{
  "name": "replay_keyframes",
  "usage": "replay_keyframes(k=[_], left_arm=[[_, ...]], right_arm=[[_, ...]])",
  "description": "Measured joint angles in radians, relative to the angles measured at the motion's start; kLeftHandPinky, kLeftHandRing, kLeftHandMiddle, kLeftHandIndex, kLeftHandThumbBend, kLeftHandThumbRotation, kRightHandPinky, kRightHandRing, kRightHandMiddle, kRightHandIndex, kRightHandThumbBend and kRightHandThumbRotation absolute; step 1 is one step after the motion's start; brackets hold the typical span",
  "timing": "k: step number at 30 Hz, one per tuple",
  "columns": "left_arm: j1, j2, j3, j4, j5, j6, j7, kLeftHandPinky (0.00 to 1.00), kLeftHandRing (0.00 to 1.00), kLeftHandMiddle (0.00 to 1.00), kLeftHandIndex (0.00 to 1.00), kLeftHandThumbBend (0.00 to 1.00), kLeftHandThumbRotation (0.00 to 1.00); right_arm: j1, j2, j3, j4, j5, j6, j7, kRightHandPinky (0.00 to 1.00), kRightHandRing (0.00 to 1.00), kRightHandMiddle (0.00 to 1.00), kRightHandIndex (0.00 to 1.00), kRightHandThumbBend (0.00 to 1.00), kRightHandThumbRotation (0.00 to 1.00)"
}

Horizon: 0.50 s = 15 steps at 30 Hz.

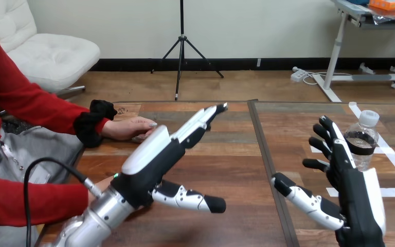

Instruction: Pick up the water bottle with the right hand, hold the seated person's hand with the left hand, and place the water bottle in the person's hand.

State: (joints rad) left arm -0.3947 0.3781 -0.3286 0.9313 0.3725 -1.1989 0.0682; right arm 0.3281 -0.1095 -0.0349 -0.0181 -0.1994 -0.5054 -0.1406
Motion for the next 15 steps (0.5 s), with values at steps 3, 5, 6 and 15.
replay_keyframes(k=[3, 5, 6, 15], left_arm=[[0.01, 0.0, 0.006, -0.01, 0.014, 0.014, 0.001, 0.8, 0.91, 0.94, 0.97, 1.0, 0.71], [0.016, 0.0, 0.01, -0.019, 0.024, 0.026, 0.001, 0.78, 0.89, 0.92, 0.96, 1.0, 0.71], [0.019, 0.0, 0.012, -0.023, 0.028, 0.031, 0.001, 0.77, 0.88, 0.92, 0.95, 1.0, 0.72], [0.039, 0.0, 0.019, -0.054, 0.034, 0.079, -0.002, 0.67, 0.77, 0.83, 0.89, 1.0, 0.72]], right_arm=[[0.01, 0.003, -0.005, -0.01, 0.0, 0.0, -0.006, 0.73, 0.9, 0.93, 0.95, 1.0, 0.48], [0.016, 0.005, -0.008, -0.017, -0.001, 0.0, -0.012, 0.74, 0.9, 0.93, 0.95, 1.0, 0.48], [0.018, 0.006, -0.009, -0.019, -0.001, -0.001, -0.014, 0.74, 0.9, 0.93, 0.95, 1.0, 0.48], [0.034, 0.027, -0.025, -0.024, -0.004, -0.006, -0.043, 0.75, 0.9, 0.93, 0.94, 1.0, 0.48]])
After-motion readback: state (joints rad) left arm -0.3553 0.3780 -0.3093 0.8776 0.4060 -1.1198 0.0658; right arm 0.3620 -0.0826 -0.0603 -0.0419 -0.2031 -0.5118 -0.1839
